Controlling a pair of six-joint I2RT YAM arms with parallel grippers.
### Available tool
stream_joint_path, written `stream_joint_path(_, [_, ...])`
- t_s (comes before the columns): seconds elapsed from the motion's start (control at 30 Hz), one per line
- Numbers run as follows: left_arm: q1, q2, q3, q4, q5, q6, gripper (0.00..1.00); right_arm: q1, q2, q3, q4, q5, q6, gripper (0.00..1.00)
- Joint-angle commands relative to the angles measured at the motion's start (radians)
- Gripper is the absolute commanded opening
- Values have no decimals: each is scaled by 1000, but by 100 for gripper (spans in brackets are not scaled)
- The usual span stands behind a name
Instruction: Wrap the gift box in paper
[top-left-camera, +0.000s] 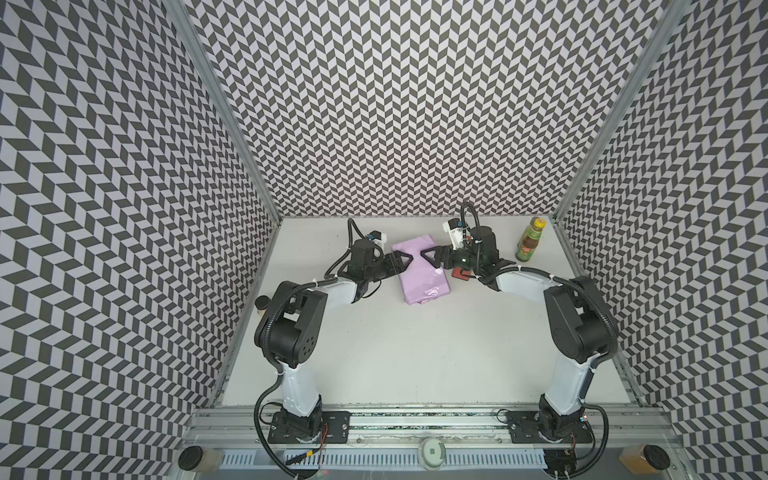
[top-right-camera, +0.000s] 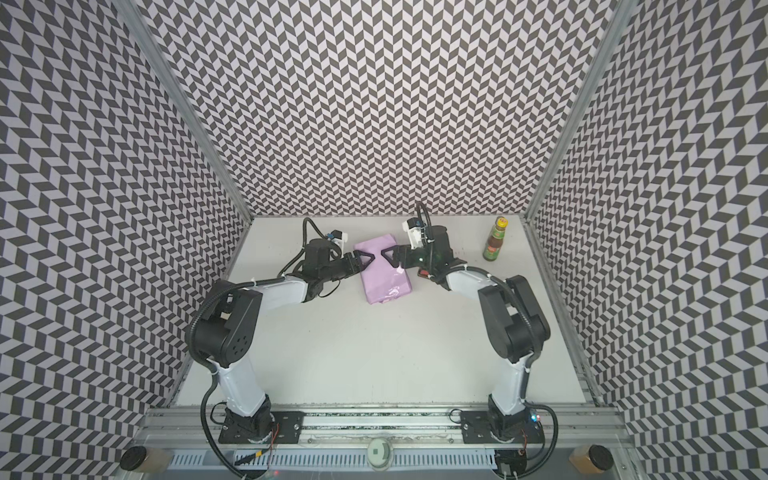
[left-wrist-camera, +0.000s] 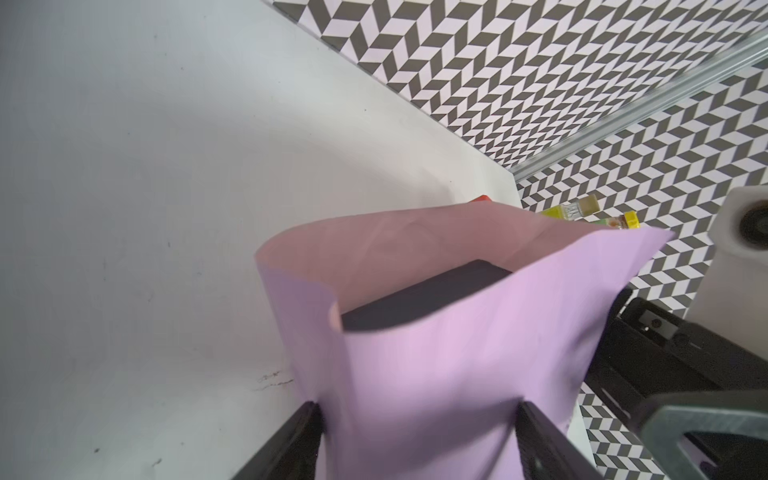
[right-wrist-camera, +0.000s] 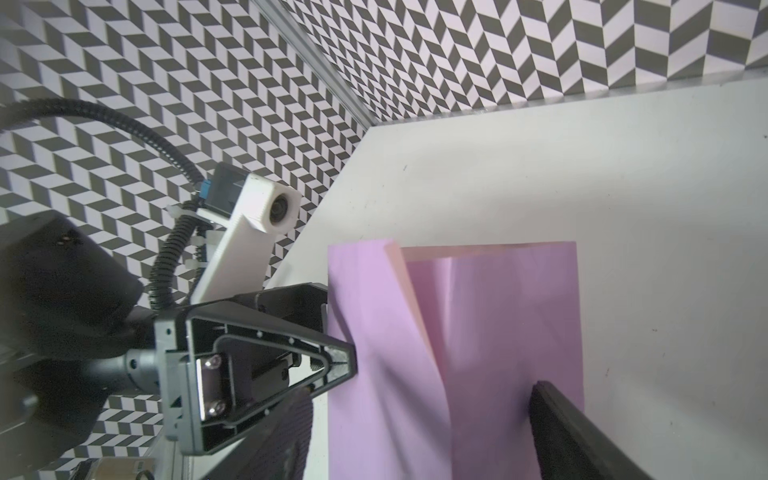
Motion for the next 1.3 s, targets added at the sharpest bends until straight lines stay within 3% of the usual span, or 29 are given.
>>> stream_joint_path(0.0, [-22,-70,-30,117,45,25,76,26,-63,-50,97,-65,-4,81])
stream_joint_path(0.6, [-99,-328,-385,219,-21,54,78,83,-407,-548,310,70,-27,82])
stream_joint_path(0.87, [-99,-294,-372,196,-21,87,77,79,-437,-475,145,332,-71,89])
stream_joint_path(1.13, [-101,-306,-370,174,-56,98,78,89,-313,-397,180,278,-41,89])
stream_joint_path(1.27, [-102,-309,-364,149,-91,94,79,102,-261,-369,162,313,-51,85])
